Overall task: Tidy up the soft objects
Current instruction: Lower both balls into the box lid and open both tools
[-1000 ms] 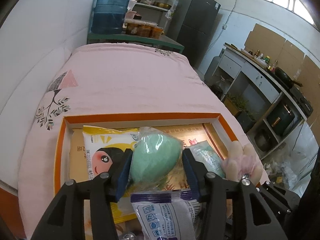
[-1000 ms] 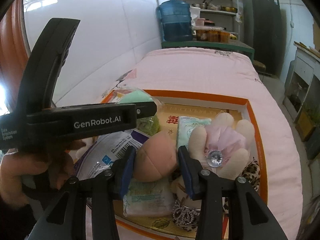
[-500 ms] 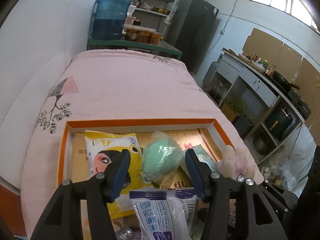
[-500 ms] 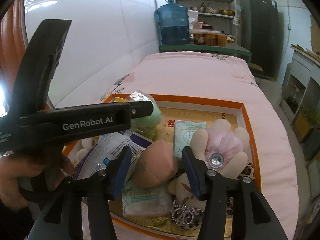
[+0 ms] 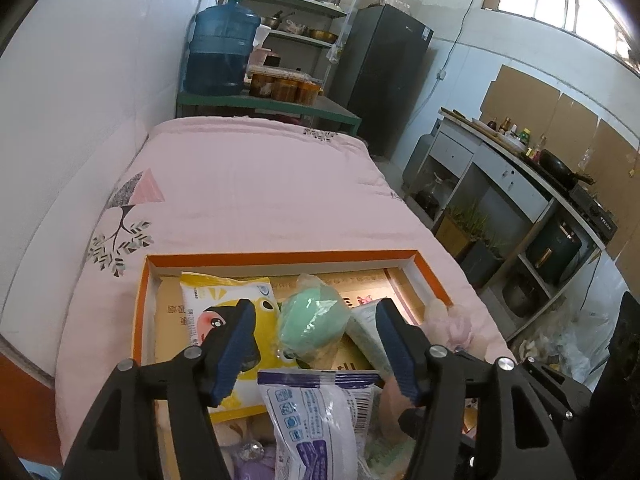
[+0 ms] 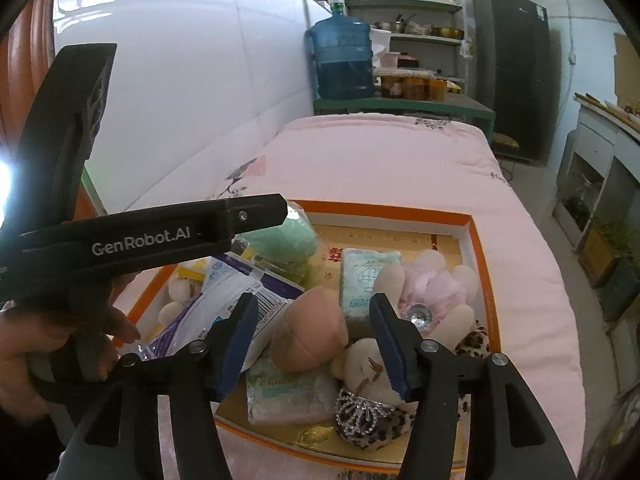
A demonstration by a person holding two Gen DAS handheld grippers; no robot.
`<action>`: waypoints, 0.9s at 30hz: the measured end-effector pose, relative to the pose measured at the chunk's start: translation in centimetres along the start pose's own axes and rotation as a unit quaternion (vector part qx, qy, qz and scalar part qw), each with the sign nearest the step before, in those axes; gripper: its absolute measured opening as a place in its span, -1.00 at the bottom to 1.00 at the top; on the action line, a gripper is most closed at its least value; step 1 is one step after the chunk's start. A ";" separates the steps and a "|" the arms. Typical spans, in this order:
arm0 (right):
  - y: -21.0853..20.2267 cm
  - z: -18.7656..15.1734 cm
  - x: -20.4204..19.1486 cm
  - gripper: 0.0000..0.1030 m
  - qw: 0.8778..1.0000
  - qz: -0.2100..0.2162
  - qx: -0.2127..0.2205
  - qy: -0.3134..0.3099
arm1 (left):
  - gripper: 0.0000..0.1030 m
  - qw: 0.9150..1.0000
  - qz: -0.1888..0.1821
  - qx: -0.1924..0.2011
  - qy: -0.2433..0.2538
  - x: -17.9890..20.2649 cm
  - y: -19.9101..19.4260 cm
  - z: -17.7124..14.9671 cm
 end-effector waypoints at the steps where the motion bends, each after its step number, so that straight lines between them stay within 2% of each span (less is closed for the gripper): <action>1: -0.3 0.0 0.0 0.20 1.000 0.000 0.002 0.000 | 0.21 1.000 0.000 0.002 0.000 0.0 -0.2 0.0; 14: -3.4 -0.6 -0.4 0.25 1.000 -0.007 0.020 0.002 | 0.21 1.000 -0.003 0.024 0.006 1.1 -3.3 -0.3; 18: -4.3 -0.9 -0.5 0.25 1.000 -0.008 0.022 0.005 | 0.31 0.999 -0.005 0.031 0.008 1.2 -4.2 -0.8; 27: -6.1 -1.9 -0.7 0.27 1.000 -0.012 0.025 0.014 | 0.39 0.999 -0.002 0.040 0.010 1.8 -6.3 -2.1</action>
Point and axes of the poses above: each gripper's, at about its wrist camera, not at the fingertips, and y roughly the way its jaws point, x to its right, z to its top, the point moved 2 cm from there along y, roughly the way its jaws point, and after that the axes turned 4 degrees about -x, right-handed, at the moved point
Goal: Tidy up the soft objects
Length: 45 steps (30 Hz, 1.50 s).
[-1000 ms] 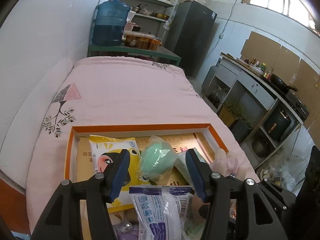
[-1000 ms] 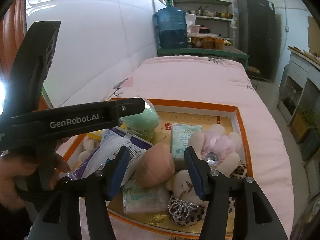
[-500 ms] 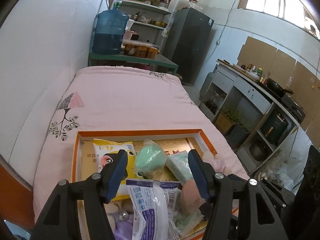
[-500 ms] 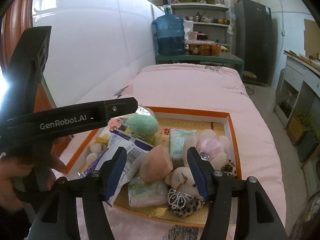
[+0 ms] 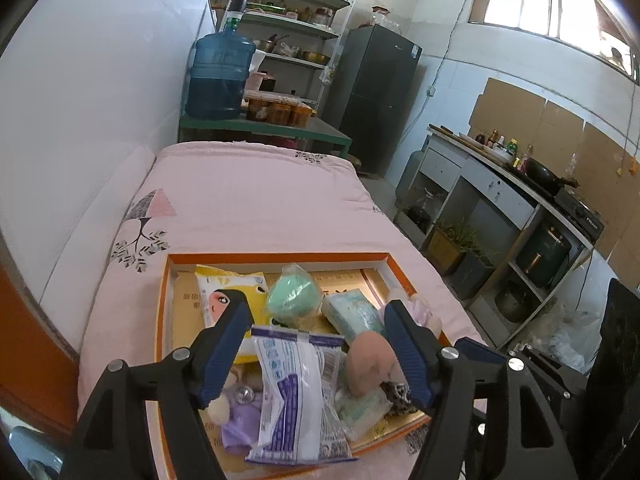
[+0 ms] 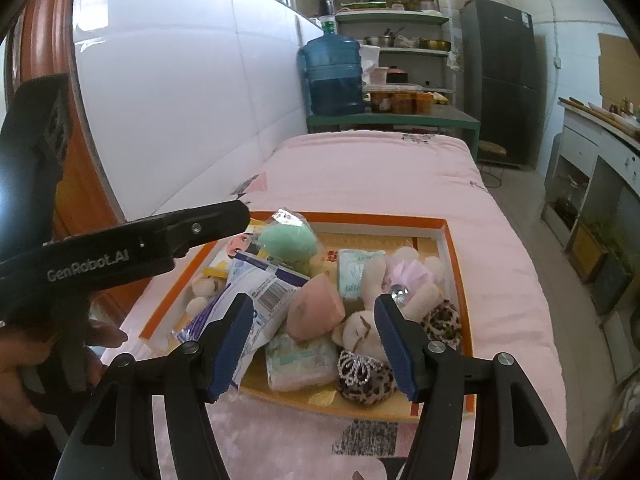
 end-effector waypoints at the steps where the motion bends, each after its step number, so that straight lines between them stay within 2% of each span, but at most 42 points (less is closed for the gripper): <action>1: -0.1 0.0 0.0 0.31 1.000 -0.001 0.000 0.001 | 0.40 1.000 0.000 0.001 0.000 0.1 -0.2 -0.2; 13: -2.8 -1.6 -0.2 0.40 1.000 -0.013 0.002 0.011 | 0.40 1.000 0.002 0.015 -0.003 0.6 -3.5 -2.9; 19: -3.9 -2.2 -0.6 0.44 1.000 -0.025 0.006 0.014 | 0.40 0.999 0.023 0.035 0.009 1.4 -5.7 -4.4; 23: -4.7 -2.5 -1.0 0.45 0.998 -0.057 0.007 0.011 | 0.40 0.998 0.039 0.049 0.017 2.0 -7.0 -5.3; 26: -5.1 -2.8 -1.1 0.45 0.998 -0.063 0.005 0.014 | 0.40 0.997 0.047 0.056 0.021 2.2 -7.9 -5.9; 37: -6.6 -3.9 -1.5 0.45 0.996 -0.082 0.005 0.028 | 0.40 0.994 0.073 0.080 0.020 3.1 -10.7 -7.7; 45: -8.4 -4.6 -2.4 0.45 0.994 -0.101 0.013 0.033 | 0.40 0.991 0.099 0.086 0.001 3.6 -12.2 -9.1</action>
Point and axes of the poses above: each gripper's, at about its wrist camera, not at the fingertips, and y roughly the way its jaws point, x to its right, z to its top, the point moved 2 cm from there along y, roughly the way its jaws point, and after that the axes turned 4 degrees about -x, right-handed, at the moved point
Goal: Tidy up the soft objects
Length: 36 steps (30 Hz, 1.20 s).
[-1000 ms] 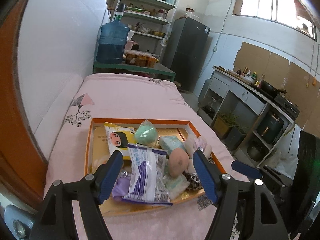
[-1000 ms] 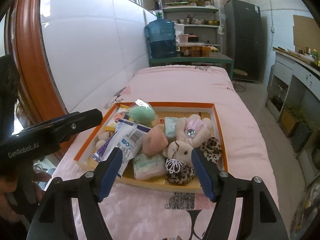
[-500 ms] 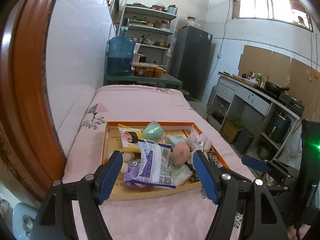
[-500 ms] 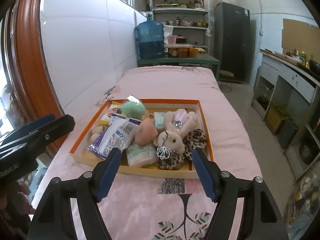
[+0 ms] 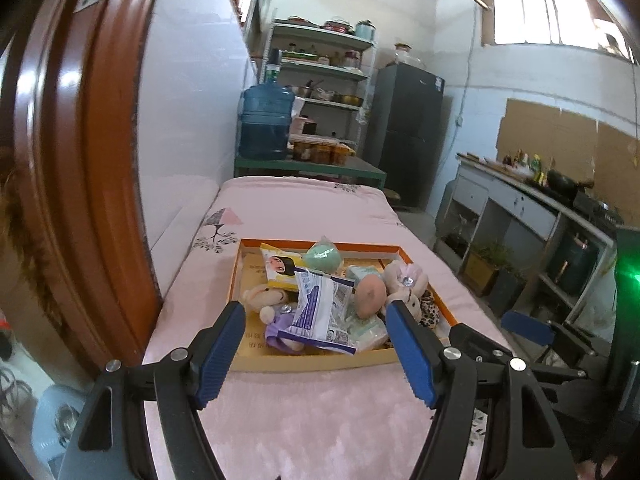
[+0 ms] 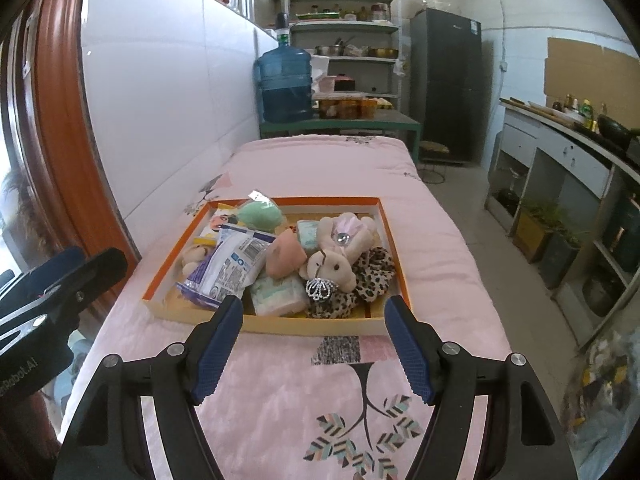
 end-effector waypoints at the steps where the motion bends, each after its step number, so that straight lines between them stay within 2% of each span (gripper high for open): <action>1: -0.3 -0.1 -0.1 0.45 1.000 -0.002 0.002 0.000 | 0.40 1.000 -0.001 0.005 -0.010 -0.1 -0.4 -0.2; 3: -0.8 -0.3 -0.2 0.45 1.000 -0.006 0.005 -0.001 | 0.40 1.000 0.008 0.013 -0.020 -0.3 -1.1 -0.2; 6: -1.7 -0.6 -0.5 0.45 1.000 -0.008 0.009 -0.002 | 0.40 0.999 0.045 0.021 -0.017 -0.1 -1.9 -0.3; 8: -2.3 -0.8 -0.7 0.45 1.000 -0.008 0.013 -0.001 | 0.40 0.998 0.057 0.025 -0.016 0.0 -2.5 -0.5; 12: -3.6 -1.2 -1.1 0.45 1.000 -0.024 0.019 0.001 | 0.40 0.999 0.039 0.018 -0.021 -0.1 -3.1 -1.1; 16: -4.5 -1.7 -0.8 0.45 0.999 -0.035 0.024 0.012 | 0.40 0.998 0.053 0.014 -0.011 0.3 -3.8 -1.7; 20: -5.1 -2.3 -0.4 0.45 0.998 -0.047 0.024 0.025 | 0.40 0.999 0.050 0.001 -0.002 0.8 -4.2 -2.4; 26: -6.0 -2.7 -0.7 0.45 0.997 -0.059 0.034 0.020 | 0.40 0.998 0.065 -0.012 0.006 1.1 -4.1 -3.3; 36: -6.6 -3.0 -1.7 0.45 0.998 -0.051 0.042 0.008 | 0.40 0.996 0.081 -0.021 0.001 0.7 -3.7 -3.8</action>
Point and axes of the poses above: each gripper's, at about its wrist camera, not at the fingertips, and y roughly the way its jaws point, x to its right, z to its top, the point moved 2 cm from there along y, roughly the way its jaws point, and after that the axes turned 4 degrees about -x, right-handed, at the moved point
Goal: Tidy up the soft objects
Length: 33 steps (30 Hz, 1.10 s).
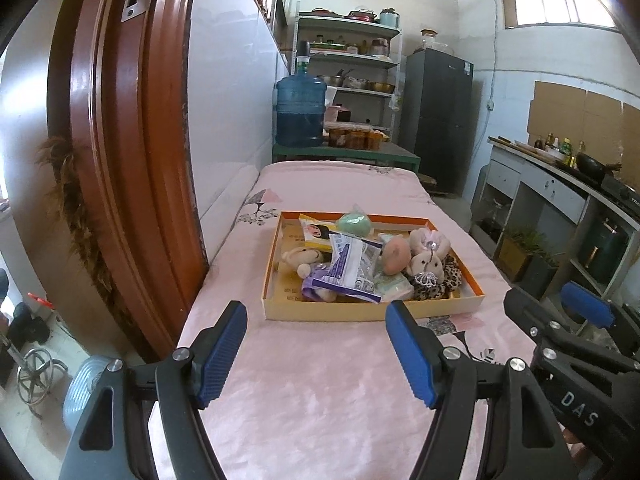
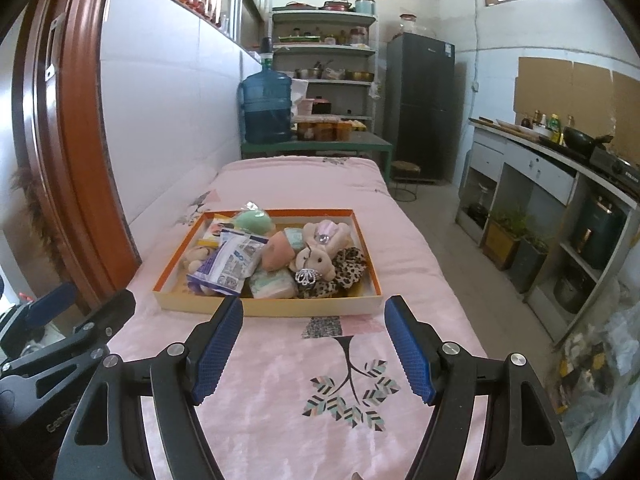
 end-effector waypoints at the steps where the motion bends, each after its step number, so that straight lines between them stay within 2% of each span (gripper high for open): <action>1: 0.0 0.0 0.0 0.45 1.000 -0.001 0.001 0.000 | 0.40 1.000 0.002 -0.001 0.000 0.0 0.0 0.0; 10: -0.4 -0.2 -0.3 0.45 1.000 -0.015 0.011 -0.006 | 0.40 1.000 0.005 -0.005 0.000 -0.1 0.2 -0.2; 33: 0.3 -0.5 -0.2 0.45 1.000 -0.006 0.003 -0.002 | 0.40 1.000 0.012 -0.002 -0.001 -0.3 0.3 -0.4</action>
Point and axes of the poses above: each gripper's, at about its wrist camera, not at the fingertips, and y roughly the way its jaws point, x to its right, z to its top, the point moved 2 cm from there along y, roughly the way its jaws point, and after that the axes turned 4 degrees about -x, right-handed, at the moved point
